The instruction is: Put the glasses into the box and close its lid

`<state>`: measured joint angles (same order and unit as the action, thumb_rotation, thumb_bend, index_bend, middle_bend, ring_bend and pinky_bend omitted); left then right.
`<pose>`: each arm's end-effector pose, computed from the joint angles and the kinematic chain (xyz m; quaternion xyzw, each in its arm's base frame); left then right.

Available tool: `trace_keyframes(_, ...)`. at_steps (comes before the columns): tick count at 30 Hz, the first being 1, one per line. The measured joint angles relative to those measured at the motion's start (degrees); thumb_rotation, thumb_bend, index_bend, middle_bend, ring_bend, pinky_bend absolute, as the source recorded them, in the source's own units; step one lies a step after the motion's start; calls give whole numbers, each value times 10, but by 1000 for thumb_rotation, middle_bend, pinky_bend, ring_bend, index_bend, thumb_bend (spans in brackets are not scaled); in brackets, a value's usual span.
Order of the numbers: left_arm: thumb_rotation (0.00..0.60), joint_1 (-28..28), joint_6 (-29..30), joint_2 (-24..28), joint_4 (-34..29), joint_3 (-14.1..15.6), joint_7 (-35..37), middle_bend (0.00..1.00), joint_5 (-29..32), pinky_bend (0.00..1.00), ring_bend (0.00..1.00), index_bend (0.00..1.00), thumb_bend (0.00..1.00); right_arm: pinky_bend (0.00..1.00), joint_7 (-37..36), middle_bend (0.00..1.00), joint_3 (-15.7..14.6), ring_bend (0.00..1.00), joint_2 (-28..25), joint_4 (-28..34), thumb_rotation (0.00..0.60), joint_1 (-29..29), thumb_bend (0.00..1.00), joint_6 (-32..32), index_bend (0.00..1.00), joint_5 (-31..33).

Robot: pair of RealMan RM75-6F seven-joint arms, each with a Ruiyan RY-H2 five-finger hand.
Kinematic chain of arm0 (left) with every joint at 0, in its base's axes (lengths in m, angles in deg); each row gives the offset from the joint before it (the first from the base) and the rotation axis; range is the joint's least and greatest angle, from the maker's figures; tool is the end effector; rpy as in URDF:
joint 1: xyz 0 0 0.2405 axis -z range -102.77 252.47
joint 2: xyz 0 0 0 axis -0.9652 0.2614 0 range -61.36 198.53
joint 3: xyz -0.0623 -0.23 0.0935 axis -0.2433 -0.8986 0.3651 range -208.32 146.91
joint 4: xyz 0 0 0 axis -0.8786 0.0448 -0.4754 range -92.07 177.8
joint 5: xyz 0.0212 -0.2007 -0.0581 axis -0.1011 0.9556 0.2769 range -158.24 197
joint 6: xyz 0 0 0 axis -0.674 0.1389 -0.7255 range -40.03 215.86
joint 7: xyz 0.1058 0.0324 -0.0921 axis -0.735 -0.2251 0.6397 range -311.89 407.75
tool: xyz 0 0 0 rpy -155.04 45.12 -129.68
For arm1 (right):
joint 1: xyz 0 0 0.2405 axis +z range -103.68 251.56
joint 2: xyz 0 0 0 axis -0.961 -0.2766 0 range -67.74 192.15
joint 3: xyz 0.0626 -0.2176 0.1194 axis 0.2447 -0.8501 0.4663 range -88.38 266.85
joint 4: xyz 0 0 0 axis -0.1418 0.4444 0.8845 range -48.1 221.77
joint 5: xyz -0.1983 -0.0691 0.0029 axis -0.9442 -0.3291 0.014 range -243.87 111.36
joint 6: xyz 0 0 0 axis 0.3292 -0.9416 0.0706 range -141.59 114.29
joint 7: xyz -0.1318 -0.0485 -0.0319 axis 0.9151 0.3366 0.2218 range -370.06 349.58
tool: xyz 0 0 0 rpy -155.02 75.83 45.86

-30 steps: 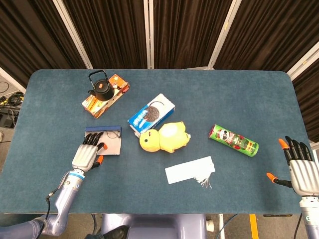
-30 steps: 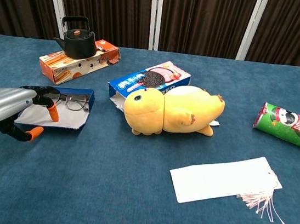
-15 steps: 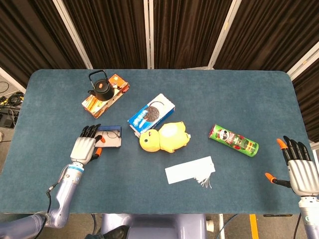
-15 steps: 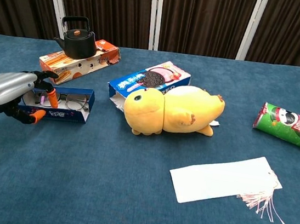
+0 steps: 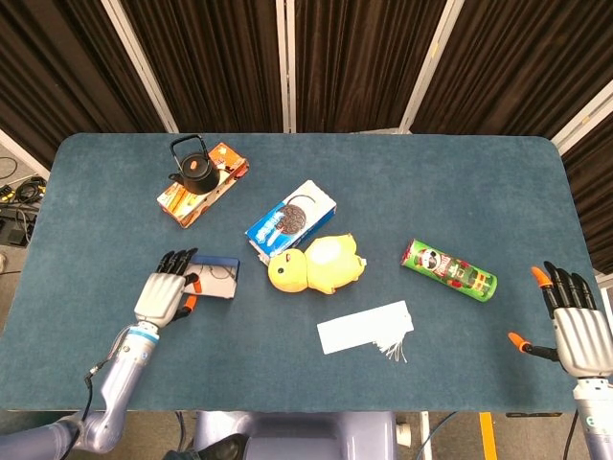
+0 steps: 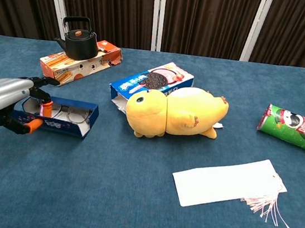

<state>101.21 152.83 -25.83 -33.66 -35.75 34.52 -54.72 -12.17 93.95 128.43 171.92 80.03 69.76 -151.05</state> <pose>-0.2340 0.2804 -0.0292 -0.6913 -0.4160 -0.3631 0.4661 -0.3305 -0.1966 0.1626 0.5959 -0.3691 0.3786 0.6045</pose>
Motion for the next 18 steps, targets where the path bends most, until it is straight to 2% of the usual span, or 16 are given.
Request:
trace_keyframes(9, 600, -25, 13, 98, -108, 38, -2, 0, -27, 0, 0, 739, 535, 0, -4, 0, -1, 0, -3, 4, 600, -1, 0, 3, 0, -4)
trace_keyframes(14, 600, -23, -26, 150, -169, 48, -22, 0, 1, 0, 0, 737, 536, 0, 1, 0, -1, 0, -2, 5, 600, -1, 0, 3, 0, -3)
trace_keyframes(18, 600, -15, -43, 155, -175, 43, -28, 0, 22, 0, 0, 736, 542, 0, 4, 0, -1, 0, -1, 5, 600, 0, 0, 0, 0, -1)
